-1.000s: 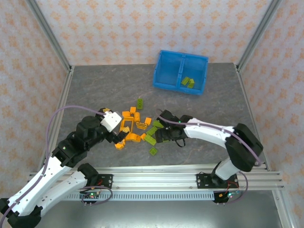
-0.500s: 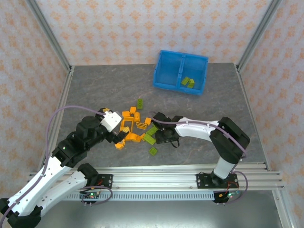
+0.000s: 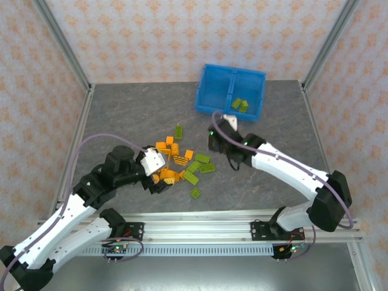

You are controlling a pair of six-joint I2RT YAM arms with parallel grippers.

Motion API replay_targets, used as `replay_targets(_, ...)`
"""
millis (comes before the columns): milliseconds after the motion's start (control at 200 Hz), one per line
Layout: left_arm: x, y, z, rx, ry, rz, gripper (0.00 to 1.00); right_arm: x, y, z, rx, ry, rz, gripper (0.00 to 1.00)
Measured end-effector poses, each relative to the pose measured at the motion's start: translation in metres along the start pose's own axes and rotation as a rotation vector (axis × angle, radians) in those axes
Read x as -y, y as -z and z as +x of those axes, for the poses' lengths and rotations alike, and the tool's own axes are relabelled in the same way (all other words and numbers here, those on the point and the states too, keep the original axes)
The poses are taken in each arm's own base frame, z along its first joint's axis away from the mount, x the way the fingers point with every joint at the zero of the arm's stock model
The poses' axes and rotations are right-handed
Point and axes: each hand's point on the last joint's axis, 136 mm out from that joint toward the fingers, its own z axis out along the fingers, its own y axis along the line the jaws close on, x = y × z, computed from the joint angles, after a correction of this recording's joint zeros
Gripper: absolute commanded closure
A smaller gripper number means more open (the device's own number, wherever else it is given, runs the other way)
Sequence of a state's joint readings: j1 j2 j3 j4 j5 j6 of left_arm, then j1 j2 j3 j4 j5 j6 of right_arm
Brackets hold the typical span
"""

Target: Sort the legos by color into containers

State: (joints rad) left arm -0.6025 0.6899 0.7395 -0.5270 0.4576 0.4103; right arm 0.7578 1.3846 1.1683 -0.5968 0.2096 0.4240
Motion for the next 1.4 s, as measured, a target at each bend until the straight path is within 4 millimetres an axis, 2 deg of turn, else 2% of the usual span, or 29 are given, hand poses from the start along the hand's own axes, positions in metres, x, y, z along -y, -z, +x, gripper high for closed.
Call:
replay_targets(120, 0.0, 0.002, -0.001, 0.004, 0.001, -0.002, 0.0, 0.027, -0.008, -0.066, 0.108, -0.093, 0.079, 0.46)
replay_targets(180, 0.0, 0.006, -0.004, 0.024, -0.001, -0.01, 0.0, 0.04, -0.022, -0.096, 0.14, -0.132, 0.12, 0.46)
replay_targets(250, 0.001, 0.012, -0.008, 0.047, -0.006, -0.018, 0.0, 0.056, -0.048, -0.127, 0.155, -0.17, 0.167, 0.48)
replay_targets(425, -0.007, 0.02, -0.011, 0.067, 0.004, -0.074, 0.0, 0.091, -0.127, -0.182, 0.135, -0.235, 0.252, 0.48)
replay_targets(561, -0.025, 0.025, -0.014, 0.088, 0.062, -0.184, 0.0, 0.117, -0.184, -0.211, 0.121, -0.278, 0.3, 0.47)
replay_targets(646, -0.037, 0.029, -0.017, 0.108, 0.101, -0.25, 0.0, 0.129, -0.209, -0.225, 0.129, -0.293, 0.315, 0.46)
replay_targets(746, -0.048, 0.032, -0.019, 0.124, 0.14, -0.315, 0.0, 0.14, -0.234, -0.227, 0.126, -0.309, 0.316, 0.41)
replay_targets(806, -0.053, 0.034, -0.02, 0.129, 0.153, -0.345, 0.0, 0.145, -0.247, -0.218, 0.096, -0.326, 0.303, 0.38)
replay_targets(936, -0.059, 0.034, -0.018, 0.131, 0.162, -0.378, 0.0, 0.15, -0.259, -0.209, 0.052, -0.358, 0.258, 0.27)
replay_targets(1216, -0.062, 0.028, -0.014, 0.105, 0.166, -0.383, 0.0, 0.146, -0.258, -0.206, 0.023, -0.383, 0.202, 0.26)
replay_targets(1311, -0.062, 0.027, -0.013, 0.102, 0.166, -0.383, 0.0, 0.141, -0.248, -0.2, -0.007, -0.387, 0.173, 0.27)
replay_targets(1401, -0.062, 0.026, -0.013, 0.099, 0.166, -0.383, 0.0, 0.137, -0.228, -0.192, -0.037, -0.383, 0.161, 0.26)
